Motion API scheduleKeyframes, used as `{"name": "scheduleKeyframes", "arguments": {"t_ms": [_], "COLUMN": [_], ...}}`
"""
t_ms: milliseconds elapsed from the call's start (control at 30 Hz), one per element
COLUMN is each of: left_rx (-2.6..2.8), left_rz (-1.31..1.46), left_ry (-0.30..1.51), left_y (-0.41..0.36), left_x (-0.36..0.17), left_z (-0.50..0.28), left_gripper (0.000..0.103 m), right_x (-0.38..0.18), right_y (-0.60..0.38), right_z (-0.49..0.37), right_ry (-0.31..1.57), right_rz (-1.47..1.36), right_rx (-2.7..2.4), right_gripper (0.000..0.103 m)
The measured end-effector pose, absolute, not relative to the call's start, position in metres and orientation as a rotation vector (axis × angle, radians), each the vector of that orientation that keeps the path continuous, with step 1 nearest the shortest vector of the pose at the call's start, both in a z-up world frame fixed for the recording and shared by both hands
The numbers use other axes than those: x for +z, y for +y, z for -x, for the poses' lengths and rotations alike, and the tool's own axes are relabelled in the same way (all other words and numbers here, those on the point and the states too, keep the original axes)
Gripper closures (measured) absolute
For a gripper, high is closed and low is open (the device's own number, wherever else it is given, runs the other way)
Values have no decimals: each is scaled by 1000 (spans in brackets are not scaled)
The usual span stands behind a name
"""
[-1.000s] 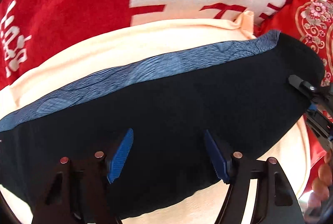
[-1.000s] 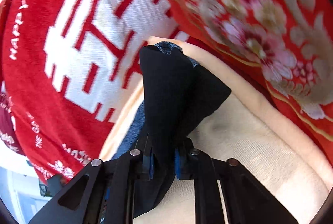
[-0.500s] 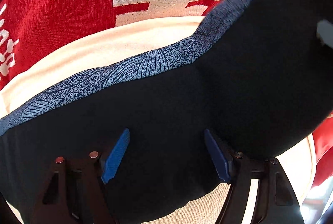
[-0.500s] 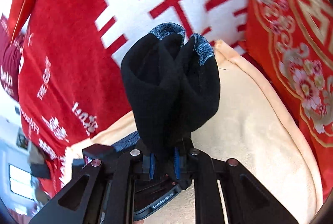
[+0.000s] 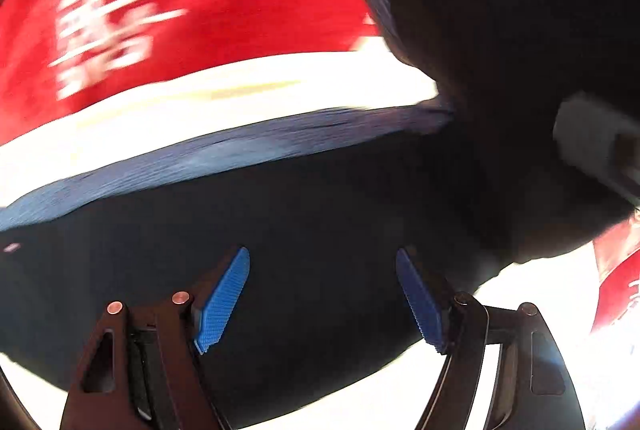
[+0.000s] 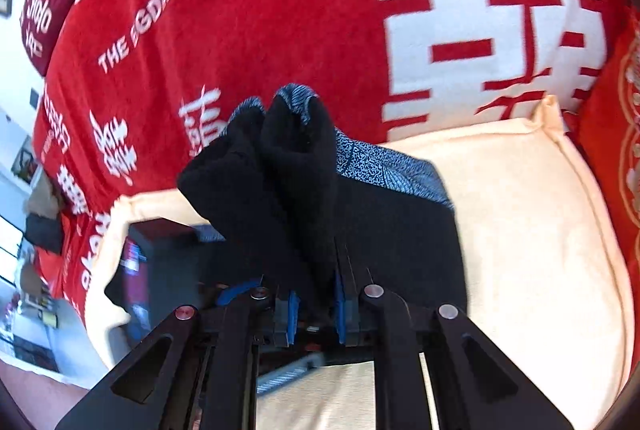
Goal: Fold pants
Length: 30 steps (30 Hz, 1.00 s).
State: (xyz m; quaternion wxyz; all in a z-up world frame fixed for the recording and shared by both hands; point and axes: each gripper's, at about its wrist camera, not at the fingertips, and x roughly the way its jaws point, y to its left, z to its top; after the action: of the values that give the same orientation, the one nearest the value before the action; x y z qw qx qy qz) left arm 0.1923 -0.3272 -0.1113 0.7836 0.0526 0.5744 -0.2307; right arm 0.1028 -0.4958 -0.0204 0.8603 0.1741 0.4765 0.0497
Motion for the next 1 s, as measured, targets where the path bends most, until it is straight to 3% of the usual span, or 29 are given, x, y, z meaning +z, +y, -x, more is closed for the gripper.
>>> {"name": "scheduleKeyframes", "arguments": {"t_ms": [167,267,333,400,433,800,1000], "left_rx": [-344,-248,-229,-224,-229,-630,-728], "left_rz": [-154,-141,-114,-107,-114,77,109], "left_ry": [1266,1296,1308,1307,1305,1367,1451], "left_y": [-235,-187,-167,-151,-147,-204,-267], "left_x": [-117,-126,-128,-125,-123,-71,-81], "left_z": [-204,-214,-217,-220,-221,-226,-219], "left_gripper": [26,26,26,26,26,26,26], "right_x": [-72,-102,-101,-91,-87,-55,-72], "right_y": [-421,-372,-352,-348,-349,-454,-496], "right_z": [-112,-107,-99,-89,-84,-64,-59], "right_ry": [1135,1200,1184,1178,1181,1211,1238], "right_rz": [-211,31,155,117,103,-234,-437], "right_rx": [97,38,23,90,114,75,54], "right_gripper": [82,80,71,50,48,47,47]}}
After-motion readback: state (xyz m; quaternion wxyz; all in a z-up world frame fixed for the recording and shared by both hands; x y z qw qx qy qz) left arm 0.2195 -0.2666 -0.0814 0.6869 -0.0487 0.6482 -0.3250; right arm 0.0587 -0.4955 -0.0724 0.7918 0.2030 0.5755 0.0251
